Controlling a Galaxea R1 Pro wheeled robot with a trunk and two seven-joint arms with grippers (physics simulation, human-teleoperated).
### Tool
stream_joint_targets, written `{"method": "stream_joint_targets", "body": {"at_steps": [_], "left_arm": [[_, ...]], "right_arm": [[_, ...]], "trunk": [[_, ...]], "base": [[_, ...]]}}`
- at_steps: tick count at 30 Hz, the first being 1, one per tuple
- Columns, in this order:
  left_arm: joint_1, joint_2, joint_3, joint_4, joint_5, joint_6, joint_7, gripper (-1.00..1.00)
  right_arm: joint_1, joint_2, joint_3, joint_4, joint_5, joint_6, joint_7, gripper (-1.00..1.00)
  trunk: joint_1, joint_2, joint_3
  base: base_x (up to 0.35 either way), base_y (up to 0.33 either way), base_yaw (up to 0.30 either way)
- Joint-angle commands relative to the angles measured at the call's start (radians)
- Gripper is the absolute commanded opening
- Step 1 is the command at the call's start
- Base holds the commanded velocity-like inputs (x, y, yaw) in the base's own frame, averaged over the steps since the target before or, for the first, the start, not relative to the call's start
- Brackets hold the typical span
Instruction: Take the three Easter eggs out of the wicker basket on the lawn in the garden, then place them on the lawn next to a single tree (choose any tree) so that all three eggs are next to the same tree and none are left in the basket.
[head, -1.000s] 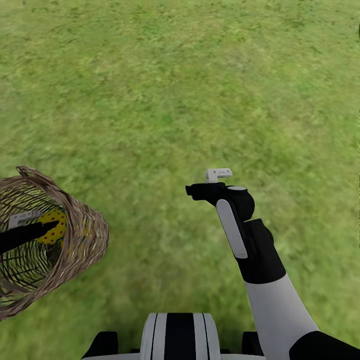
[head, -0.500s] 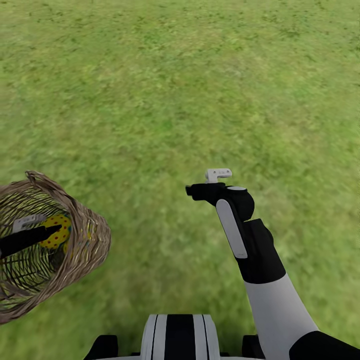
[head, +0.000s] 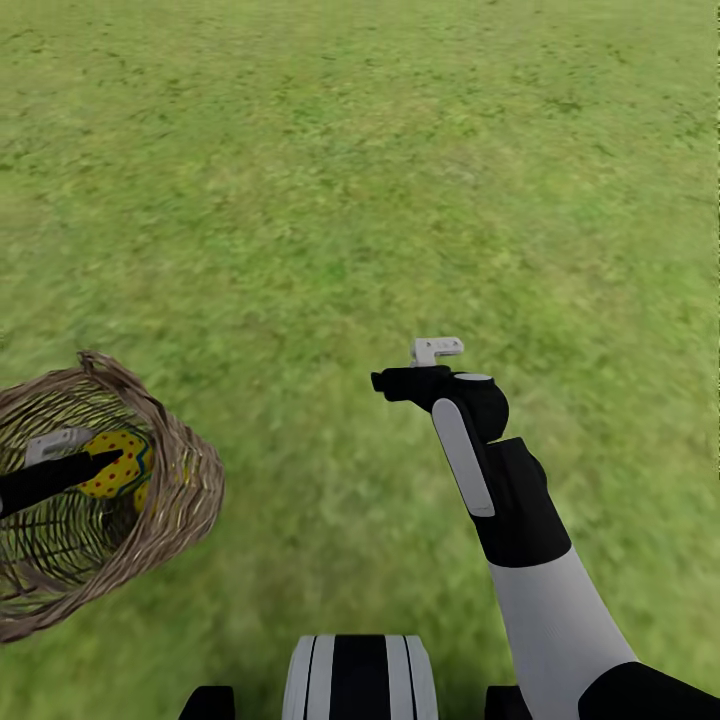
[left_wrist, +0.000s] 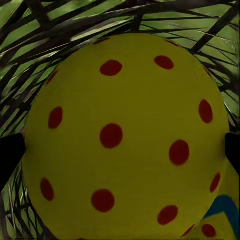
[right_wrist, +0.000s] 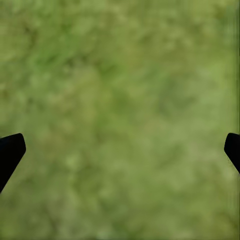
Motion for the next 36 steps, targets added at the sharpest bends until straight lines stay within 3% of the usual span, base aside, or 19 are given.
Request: {"method": "stream_joint_targets", "body": {"at_steps": [1,27,36], "left_arm": [[0.000,0.000,0.001,-0.001,0.010,0.009,0.000,-1.00],[0.000,0.001,0.000,0.000,0.003,0.018,0.005,-1.00],[0.001,0.001,0.000,-0.005,0.002,0.014,0.005,-1.00]], "right_arm": [[-0.001,0.000,0.001,-0.001,-0.010,0.003,-0.011,1.00],[0.001,0.000,0.001,0.004,-0.010,0.003,-0.010,1.00],[0.001,0.000,0.001,0.010,-0.010,0.003,-0.010,1.00]], "trunk": [[-0.001,0.000,0.003],[-0.012,0.006,0.104],[-0.012,0.006,0.104]], "base": [[0.000,0.000,0.000],[0.000,0.000,0.000],[0.000,0.000,0.000]]}}
